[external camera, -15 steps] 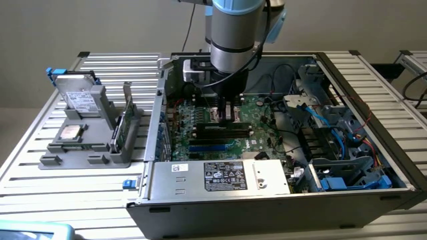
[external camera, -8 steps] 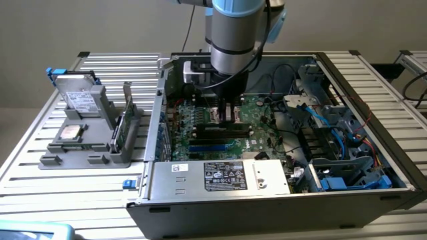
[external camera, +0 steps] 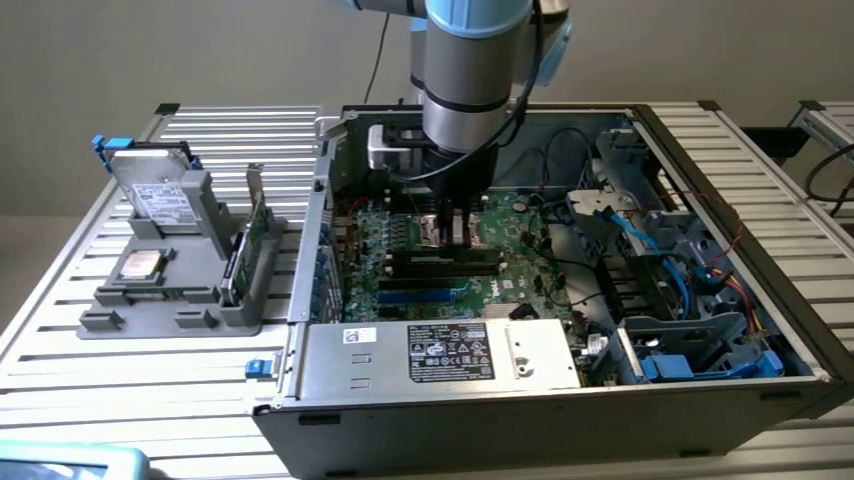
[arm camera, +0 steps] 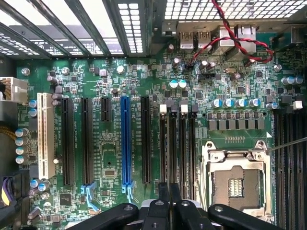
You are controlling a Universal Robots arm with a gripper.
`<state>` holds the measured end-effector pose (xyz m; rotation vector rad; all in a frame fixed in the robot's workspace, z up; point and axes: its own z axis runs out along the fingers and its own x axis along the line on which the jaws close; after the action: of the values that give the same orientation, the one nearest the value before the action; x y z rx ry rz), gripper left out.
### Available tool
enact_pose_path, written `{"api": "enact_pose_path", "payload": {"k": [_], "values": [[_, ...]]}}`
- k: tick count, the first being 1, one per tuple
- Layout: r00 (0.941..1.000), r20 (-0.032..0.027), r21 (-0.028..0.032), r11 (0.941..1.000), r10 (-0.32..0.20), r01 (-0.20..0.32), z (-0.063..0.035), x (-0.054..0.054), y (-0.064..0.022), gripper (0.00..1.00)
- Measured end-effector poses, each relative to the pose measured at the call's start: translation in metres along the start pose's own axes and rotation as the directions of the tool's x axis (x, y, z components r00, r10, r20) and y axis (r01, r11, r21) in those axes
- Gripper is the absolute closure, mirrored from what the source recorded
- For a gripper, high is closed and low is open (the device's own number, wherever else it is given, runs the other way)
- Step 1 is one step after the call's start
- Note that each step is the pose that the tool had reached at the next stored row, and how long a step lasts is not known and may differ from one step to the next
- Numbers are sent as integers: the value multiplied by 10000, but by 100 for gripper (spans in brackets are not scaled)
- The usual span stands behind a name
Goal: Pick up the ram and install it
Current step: 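Insert the ram into the slot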
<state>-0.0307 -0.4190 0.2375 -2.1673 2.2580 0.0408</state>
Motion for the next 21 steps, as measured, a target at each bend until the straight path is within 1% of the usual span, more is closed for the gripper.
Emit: {"api": "enact_pose_path", "payload": {"k": [21], "values": [[10000,-1,4,10000,1,-1,28,1,-5,88]]}}
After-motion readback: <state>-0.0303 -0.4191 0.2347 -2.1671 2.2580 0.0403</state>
